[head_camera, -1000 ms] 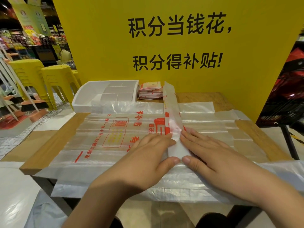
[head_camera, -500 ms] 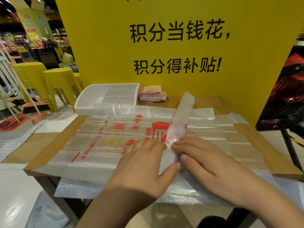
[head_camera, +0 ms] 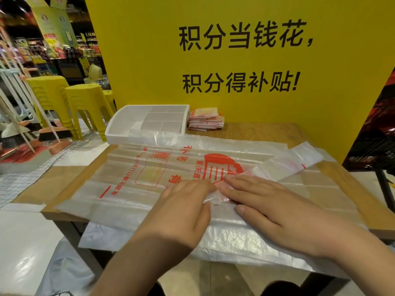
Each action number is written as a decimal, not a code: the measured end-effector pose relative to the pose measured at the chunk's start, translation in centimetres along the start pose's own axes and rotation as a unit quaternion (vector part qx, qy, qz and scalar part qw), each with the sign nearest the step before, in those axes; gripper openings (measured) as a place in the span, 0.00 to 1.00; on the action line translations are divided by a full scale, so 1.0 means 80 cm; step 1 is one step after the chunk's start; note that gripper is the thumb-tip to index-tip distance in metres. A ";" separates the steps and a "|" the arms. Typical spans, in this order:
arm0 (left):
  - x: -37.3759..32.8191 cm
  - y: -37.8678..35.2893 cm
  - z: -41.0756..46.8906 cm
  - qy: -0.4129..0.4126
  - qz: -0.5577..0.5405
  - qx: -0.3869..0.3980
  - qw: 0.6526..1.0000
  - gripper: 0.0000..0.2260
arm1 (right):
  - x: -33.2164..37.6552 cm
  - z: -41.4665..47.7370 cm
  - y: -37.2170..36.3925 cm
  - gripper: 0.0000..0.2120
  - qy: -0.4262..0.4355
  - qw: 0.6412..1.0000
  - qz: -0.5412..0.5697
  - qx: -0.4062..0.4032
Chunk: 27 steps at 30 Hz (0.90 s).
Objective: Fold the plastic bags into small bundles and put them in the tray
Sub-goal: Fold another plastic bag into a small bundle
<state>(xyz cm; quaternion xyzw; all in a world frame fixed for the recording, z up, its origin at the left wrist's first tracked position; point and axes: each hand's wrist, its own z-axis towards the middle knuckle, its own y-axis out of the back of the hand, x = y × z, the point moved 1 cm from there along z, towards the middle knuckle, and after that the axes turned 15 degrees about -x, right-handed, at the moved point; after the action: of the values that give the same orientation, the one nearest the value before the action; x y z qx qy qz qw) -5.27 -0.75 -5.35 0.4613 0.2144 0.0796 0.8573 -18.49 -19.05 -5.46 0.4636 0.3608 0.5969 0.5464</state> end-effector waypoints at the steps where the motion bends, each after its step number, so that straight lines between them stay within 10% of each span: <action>1: -0.002 -0.001 0.000 0.003 0.006 -0.006 1.000 0.22 | 0.001 0.002 0.001 0.23 -0.005 1.000 -0.007 0.018; 27: -0.012 -0.017 -0.011 0.000 0.114 0.060 0.992 0.32 | -0.124 0.001 0.040 0.26 -0.232 0.968 0.073 0.063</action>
<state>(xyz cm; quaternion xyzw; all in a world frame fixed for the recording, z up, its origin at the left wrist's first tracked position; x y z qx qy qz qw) -6.61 -1.15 -6.63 0.5331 0.1647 0.1643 0.8135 -19.71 -29.29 -4.05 0.6481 0.2259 0.4876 0.5397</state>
